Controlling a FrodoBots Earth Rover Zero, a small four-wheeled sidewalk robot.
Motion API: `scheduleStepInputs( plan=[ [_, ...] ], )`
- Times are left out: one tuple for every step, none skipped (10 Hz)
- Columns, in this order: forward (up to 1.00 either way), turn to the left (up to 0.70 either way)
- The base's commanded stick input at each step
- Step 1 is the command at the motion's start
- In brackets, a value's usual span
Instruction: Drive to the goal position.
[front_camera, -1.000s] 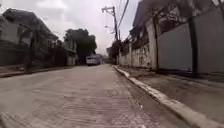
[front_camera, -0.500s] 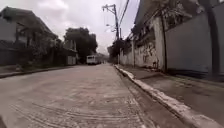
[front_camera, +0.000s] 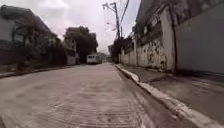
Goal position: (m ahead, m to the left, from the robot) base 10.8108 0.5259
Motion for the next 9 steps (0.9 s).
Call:
scheduleStepInputs(
  plan=[
    [1.00,0.00],
    [1.00,0.00],
    [1.00,0.00],
    [1.00,0.00],
    [1.00,0.00],
    [1.00,0.00],
    [1.00,0.00],
    [1.00,0.00],
    [1.00,0.00]
  ],
)
